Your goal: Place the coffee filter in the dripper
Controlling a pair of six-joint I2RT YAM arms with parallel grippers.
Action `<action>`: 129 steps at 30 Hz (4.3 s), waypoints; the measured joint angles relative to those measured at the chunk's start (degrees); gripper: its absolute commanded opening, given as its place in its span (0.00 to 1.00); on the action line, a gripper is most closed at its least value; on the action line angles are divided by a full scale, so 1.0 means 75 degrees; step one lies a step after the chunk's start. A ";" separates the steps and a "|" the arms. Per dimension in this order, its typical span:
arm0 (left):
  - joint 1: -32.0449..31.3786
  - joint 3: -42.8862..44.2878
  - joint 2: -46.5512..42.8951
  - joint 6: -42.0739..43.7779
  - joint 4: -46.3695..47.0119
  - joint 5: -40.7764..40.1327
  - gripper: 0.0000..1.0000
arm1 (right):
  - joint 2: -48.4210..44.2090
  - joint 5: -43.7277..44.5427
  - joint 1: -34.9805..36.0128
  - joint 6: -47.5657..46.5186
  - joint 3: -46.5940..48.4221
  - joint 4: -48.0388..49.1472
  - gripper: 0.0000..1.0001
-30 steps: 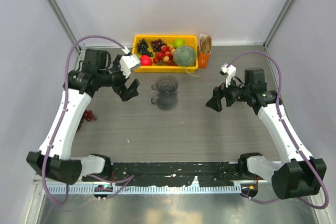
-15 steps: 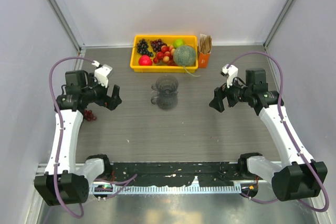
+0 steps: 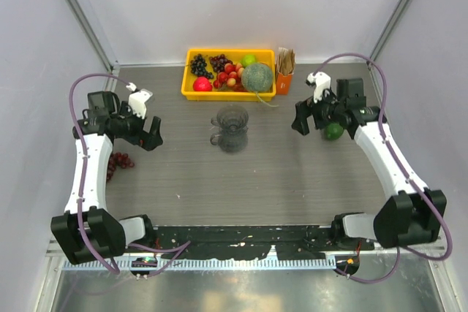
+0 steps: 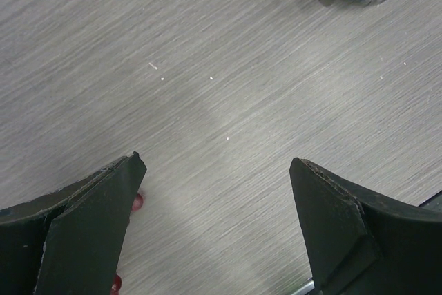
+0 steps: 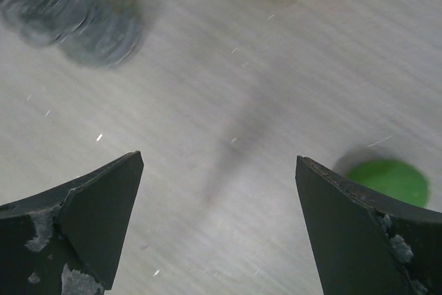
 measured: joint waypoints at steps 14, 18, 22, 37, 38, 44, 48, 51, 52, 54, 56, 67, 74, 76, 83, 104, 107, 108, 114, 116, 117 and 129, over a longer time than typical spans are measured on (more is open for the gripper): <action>0.0000 0.0154 0.0163 -0.0370 0.0050 0.0554 0.99 | 0.3284 0.2060 0.0189 0.1679 0.3346 0.2474 0.60; 0.0000 0.0184 0.0163 -0.0478 0.0041 0.0726 0.99 | 0.4459 0.2410 0.0463 0.1944 0.4441 0.2987 0.59; 0.0000 0.0248 0.0163 -0.0583 0.0050 0.0842 0.99 | 0.5520 0.2664 0.0664 0.2025 0.5447 0.3118 0.56; 0.0000 0.0248 0.0201 -0.0650 0.0044 0.0866 0.99 | 0.8003 0.3538 0.0807 0.1716 0.8201 0.2946 0.41; 0.0000 0.0248 0.0221 -0.0656 0.0047 0.0866 0.99 | 0.8046 0.3558 0.0807 0.1693 0.8247 0.2949 0.41; 0.0000 0.0248 0.0315 -0.0670 0.0050 0.0863 0.99 | 0.8151 0.3590 0.0810 0.1609 0.8425 0.2938 0.41; 0.0000 0.0248 0.0323 -0.0670 0.0050 0.0863 0.99 | 0.8329 0.3596 0.0810 0.1580 0.8752 0.2932 0.41; 0.0000 0.0248 0.0326 -0.0667 0.0050 0.0860 0.99 | 0.8483 0.3599 0.0810 0.1574 0.8921 0.2938 0.41; 0.0000 0.0248 0.0329 -0.0667 0.0050 0.0860 0.99 | 0.8527 0.3602 0.0813 0.1571 0.8944 0.2938 0.41; 0.0000 0.0262 0.0353 -0.0670 0.0047 0.0860 0.99 | 0.8617 0.3608 0.0816 0.1556 0.8961 0.2935 0.40; 0.0000 0.0289 0.0388 -0.0670 0.0047 0.0860 0.99 | 0.8687 0.3611 0.0822 0.1553 0.8967 0.2920 0.38; 0.0000 0.0356 0.0600 -0.0670 0.0082 0.0860 0.99 | 0.8816 0.3614 0.0874 0.1466 0.9148 0.2777 0.24; 0.0000 0.0358 0.0632 -0.0667 0.0099 0.0857 0.99 | 0.8816 0.3736 0.0874 0.1314 0.9200 0.2777 0.05; 0.0000 0.0358 0.0632 -0.0670 0.0102 0.0857 0.99 | 0.8816 0.3818 0.0874 0.1262 0.9200 0.2777 0.05; 0.0000 0.0361 0.0635 -0.0670 0.0099 0.0857 0.99 | 0.8813 0.3923 0.0874 0.1119 0.9200 0.2774 0.05; 0.0000 0.0688 0.0382 -0.1003 0.0050 0.1192 0.99 | 0.6831 0.2649 0.0796 0.1040 0.8507 0.2535 0.05; 0.0000 0.0688 0.0233 -0.1058 0.0055 0.1256 0.99 | 0.6470 0.2361 0.0731 0.1040 0.8323 0.2460 0.05; 0.0000 0.0688 0.0166 -0.1070 0.0061 0.1294 0.99 | 0.6324 0.2229 0.0702 0.1040 0.8236 0.2387 0.05; 0.0000 0.0644 -0.0495 -0.1075 0.0178 0.1769 0.99 | 0.5193 0.1282 0.0583 0.0880 0.7921 0.1693 0.05; 0.0000 0.0644 -0.0682 -0.1072 0.0175 0.1999 0.99 | 0.4774 0.0962 0.0562 0.0810 0.7863 0.1463 0.05; 0.0000 0.0644 -0.0772 -0.1070 0.0166 0.2151 0.99 | 0.4546 0.0781 0.0560 0.0787 0.7836 0.1332 0.05; -0.0312 0.0242 -0.2588 -0.1131 0.0589 0.4106 0.99 | 0.2066 -0.2025 0.1070 0.0822 0.6604 -0.0128 0.05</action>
